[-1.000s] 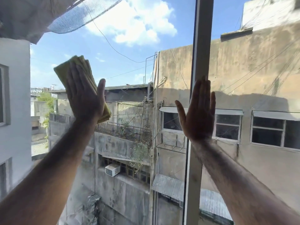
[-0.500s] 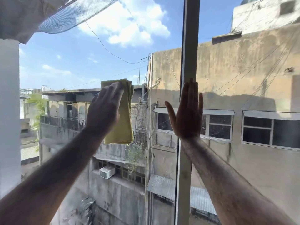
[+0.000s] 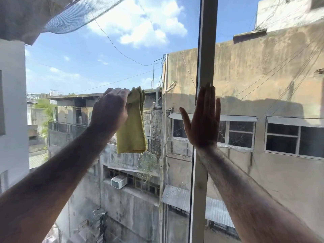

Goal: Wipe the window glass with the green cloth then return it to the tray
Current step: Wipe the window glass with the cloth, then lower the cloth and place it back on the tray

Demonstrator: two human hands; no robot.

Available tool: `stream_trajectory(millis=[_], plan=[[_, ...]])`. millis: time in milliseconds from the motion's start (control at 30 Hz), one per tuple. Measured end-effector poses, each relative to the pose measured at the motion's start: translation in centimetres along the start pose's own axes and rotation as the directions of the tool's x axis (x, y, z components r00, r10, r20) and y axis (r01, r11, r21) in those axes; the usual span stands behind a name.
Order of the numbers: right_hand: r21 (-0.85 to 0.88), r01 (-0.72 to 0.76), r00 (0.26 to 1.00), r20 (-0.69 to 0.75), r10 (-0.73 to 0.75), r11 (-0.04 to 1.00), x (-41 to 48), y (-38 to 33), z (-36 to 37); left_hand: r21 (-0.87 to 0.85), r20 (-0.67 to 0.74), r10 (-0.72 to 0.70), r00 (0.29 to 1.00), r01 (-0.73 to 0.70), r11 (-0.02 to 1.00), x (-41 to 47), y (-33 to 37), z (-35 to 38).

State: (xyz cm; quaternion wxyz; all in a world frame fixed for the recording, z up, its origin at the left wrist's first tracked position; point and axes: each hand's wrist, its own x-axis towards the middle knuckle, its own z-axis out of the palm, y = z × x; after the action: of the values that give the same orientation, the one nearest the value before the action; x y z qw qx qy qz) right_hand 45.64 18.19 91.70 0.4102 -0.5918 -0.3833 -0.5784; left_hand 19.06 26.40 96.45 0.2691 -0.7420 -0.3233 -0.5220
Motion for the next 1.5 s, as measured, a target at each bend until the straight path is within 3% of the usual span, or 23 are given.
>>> stream_trajectory(millis=[167,267,333,400,467,533,600,667,733,767,833,967,1167,1333,1500], plan=[[0.046,-0.011,0.999,0.048,0.009,0.999,0.0,-0.2,-0.7,-0.146,-0.012,-0.052,0.999,0.049,0.988,-0.5,-0.2,-1.4],[0.157,-0.014,0.995,0.095,-0.001,0.987,0.0,-0.8,-2.0,-0.235,-0.021,-0.093,0.995,0.086,0.968,-1.0,-0.5,-2.6],[0.314,0.157,0.979,0.072,-0.189,0.936,-0.5,-2.2,-3.0,-0.307,0.003,-0.139,0.99,0.134,0.942,-1.2,-0.6,-3.2],[0.512,0.261,0.922,0.12,-0.368,0.819,-1.2,-4.4,-3.9,-0.392,0.043,-0.214,0.976,0.213,0.895,-1.6,-0.6,-3.8],[0.65,0.11,0.877,0.293,-0.382,0.752,-1.7,-6.6,-4.8,-0.47,0.065,-0.3,0.952,0.295,0.832,-2.1,-0.5,-4.2],[0.684,-0.174,0.808,0.511,-0.294,0.709,-1.5,-7.9,-5.5,-0.536,0.085,-0.412,0.907,0.39,0.749,-2.8,-1.0,-4.4],[0.648,-0.46,0.702,0.684,-0.198,0.607,-1.4,-8.1,-5.4,-0.6,0.164,-0.529,0.833,0.509,0.617,-3.9,-2.2,-4.4],[0.608,-0.709,0.614,0.781,-0.111,0.357,-1.7,-7.7,-5.3,-0.677,0.356,-0.57,0.74,0.625,0.388,-5.4,-3.8,-4.0],[0.518,-0.847,0.516,0.855,-0.048,0.125,-2.4,-7.8,-6.0,-0.671,0.6,-0.508,0.617,0.735,0.1,-7.4,-5.2,-3.7],[0.462,-0.885,0.461,0.887,-0.032,0.057,-3.1,-8.0,-6.2,-0.635,0.696,-0.446,0.563,0.772,-0.017,-8.7,-5.7,-3.6],[0.359,-0.933,0.359,0.933,-0.014,-0.037,-5.5,-8.1,-6.5,-0.559,0.805,-0.325,0.496,0.818,-0.135,-11.5,-6.7,-3.3],[0.179,-0.975,0.183,0.983,-0.014,-0.135,-13.2,-8.1,-7.2,-0.452,0.888,-0.197,0.416,0.869,-0.201,-19.1,-7.4,-1.9],[-0.044,-0.991,-0.03,0.994,-0.106,-0.127,-28.1,-6.9,-9.6,-0.286,0.945,-0.23,0.234,0.93,-0.23,-33.6,-6.2,0.6],[-0.221,-0.969,-0.206,0.969,-0.134,-0.11,-43.1,-6.0,-12.8,-0.092,0.964,-0.265,0.032,0.971,-0.219,-49.0,-4.1,3.3],[-0.394,-0.917,-0.39,0.919,-0.059,-0.066,-60.2,-5.5,-16.5,0.137,0.944,-0.269,-0.192,0.968,-0.21,-66.6,-2.0,5.4]])
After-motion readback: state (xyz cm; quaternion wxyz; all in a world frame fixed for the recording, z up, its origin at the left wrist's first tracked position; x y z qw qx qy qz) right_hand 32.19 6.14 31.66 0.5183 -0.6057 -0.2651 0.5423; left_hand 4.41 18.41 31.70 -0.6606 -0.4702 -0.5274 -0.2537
